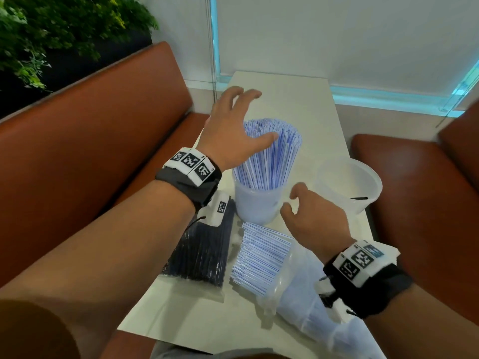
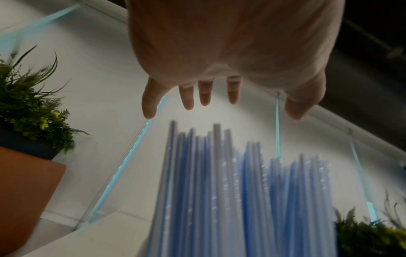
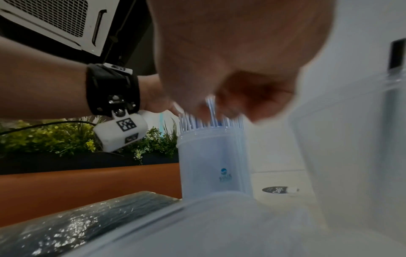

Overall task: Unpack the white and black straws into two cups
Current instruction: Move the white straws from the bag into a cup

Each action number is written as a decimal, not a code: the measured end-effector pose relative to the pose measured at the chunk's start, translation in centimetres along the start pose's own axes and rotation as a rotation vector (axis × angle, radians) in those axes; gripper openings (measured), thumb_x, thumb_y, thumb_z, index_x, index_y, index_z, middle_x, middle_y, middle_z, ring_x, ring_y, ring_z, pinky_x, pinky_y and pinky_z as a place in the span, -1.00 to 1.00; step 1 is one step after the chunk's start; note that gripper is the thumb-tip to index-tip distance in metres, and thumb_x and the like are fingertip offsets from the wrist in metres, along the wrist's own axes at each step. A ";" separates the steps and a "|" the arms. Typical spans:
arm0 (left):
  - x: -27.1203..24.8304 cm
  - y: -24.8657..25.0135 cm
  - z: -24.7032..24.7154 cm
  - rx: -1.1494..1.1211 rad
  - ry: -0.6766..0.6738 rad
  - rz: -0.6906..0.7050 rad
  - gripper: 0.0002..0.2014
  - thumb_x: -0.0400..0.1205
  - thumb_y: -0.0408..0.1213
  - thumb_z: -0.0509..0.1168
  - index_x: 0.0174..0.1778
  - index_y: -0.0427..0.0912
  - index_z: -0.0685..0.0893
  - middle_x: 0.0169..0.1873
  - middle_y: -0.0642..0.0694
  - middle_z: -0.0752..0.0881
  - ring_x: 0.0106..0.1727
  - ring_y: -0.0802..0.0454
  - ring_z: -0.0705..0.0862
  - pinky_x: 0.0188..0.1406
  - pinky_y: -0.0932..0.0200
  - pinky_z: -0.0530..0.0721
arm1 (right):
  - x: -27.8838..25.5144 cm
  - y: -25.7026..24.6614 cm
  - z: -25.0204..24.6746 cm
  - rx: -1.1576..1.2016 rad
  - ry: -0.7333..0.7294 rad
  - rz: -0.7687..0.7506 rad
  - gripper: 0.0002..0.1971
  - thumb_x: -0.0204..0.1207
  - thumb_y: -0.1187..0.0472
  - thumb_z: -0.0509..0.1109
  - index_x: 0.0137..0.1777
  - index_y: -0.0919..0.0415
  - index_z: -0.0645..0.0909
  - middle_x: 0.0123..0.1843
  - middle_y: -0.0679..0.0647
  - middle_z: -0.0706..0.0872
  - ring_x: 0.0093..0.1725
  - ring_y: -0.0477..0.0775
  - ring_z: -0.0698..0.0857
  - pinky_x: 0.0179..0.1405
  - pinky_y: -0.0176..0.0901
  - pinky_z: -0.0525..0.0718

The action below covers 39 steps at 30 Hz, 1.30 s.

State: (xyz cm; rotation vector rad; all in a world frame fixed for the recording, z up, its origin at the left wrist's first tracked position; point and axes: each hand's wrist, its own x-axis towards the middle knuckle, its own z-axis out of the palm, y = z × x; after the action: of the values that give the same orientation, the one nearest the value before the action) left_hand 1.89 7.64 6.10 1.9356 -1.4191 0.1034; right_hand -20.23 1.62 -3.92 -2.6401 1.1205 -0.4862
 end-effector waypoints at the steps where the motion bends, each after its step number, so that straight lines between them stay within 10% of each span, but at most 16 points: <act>1: -0.6 0.5 -0.3 -0.031 0.081 0.024 -0.27 0.47 0.28 0.41 0.53 0.06 0.45 0.53 -0.09 0.35 0.57 -0.10 0.35 0.54 -0.17 0.41 | -0.2 0.7 0.4 -0.110 -0.151 0.137 -0.65 0.55 -0.29 0.12 0.13 -0.08 0.34 -0.15 -0.12 0.59 -0.22 0.08 0.64 -0.26 -0.05 0.46; 5: -4.3 2.8 -0.2 -0.122 0.329 0.235 -0.69 0.57 -0.02 0.41 0.08 -0.17 0.69 0.04 -0.07 0.63 0.08 -0.03 0.63 0.16 0.07 0.61 | -0.3 2.5 1.9 -0.255 -0.466 0.374 -0.30 0.44 -0.52 0.17 0.24 0.10 0.43 0.01 0.00 0.67 -0.05 0.12 0.70 -0.15 0.00 0.50; 9: -8.8 3.5 2.3 -0.121 -0.020 0.245 -0.81 0.67 -0.01 0.25 -0.20 0.02 0.64 -0.38 0.10 0.62 -0.36 0.16 0.57 -0.39 0.17 0.52 | -0.4 3.3 3.0 -0.110 -0.535 0.380 -0.71 0.53 -0.15 0.34 -0.20 0.07 0.48 -0.09 -0.01 0.70 -0.15 0.12 0.65 -0.19 -0.10 0.51; 13: -12.2 1.6 6.7 0.104 -0.642 0.157 -0.78 0.73 0.05 0.21 0.10 0.08 0.71 -0.05 0.13 0.69 -0.05 0.14 0.65 -0.11 0.12 0.61 | -0.1 3.1 3.1 0.060 -0.489 0.385 -0.80 0.53 0.09 0.29 -0.27 0.16 0.52 -0.23 0.09 0.68 -0.16 0.20 0.73 -0.16 -0.06 0.69; 19: -13.4 1.4 11.9 0.250 -0.926 0.169 -0.49 0.69 -0.05 0.27 0.55 -0.15 0.52 0.39 -0.11 0.56 0.35 -0.14 0.54 0.25 -0.05 0.60 | -0.3 2.6 3.1 0.151 -0.433 0.367 -0.78 0.56 0.14 0.25 -0.29 0.22 0.47 -0.25 0.11 0.63 -0.22 0.13 0.64 -0.23 -0.08 0.52; 34: -12.0 2.3 13.5 0.558 -0.877 0.304 -0.71 0.73 -0.28 0.22 0.38 -0.14 0.60 0.16 -0.11 0.60 0.14 -0.13 0.64 -0.20 0.02 0.47 | -0.4 3.2 2.4 0.112 -0.395 0.307 -0.77 0.56 0.09 0.26 -0.28 0.17 0.47 -0.24 0.06 0.61 -0.26 0.09 0.58 -0.33 -0.11 0.40; 39: -11.1 2.2 11.3 0.638 -0.859 0.324 -0.76 0.71 -0.37 0.19 0.28 -0.15 0.59 -0.09 -0.07 0.69 -0.25 -0.10 0.57 -0.26 0.04 0.47 | 0.0 3.6 2.4 0.141 -0.359 0.322 -0.76 0.58 0.09 0.27 -0.28 0.17 0.42 -0.24 0.05 0.56 -0.30 -0.02 0.50 -0.36 -0.16 0.35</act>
State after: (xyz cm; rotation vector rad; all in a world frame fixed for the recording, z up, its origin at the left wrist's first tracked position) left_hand -8.16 9.60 -6.18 2.3644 -2.5015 -0.1740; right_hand -21.62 -0.67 -7.35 -2.2472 1.2991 -0.0241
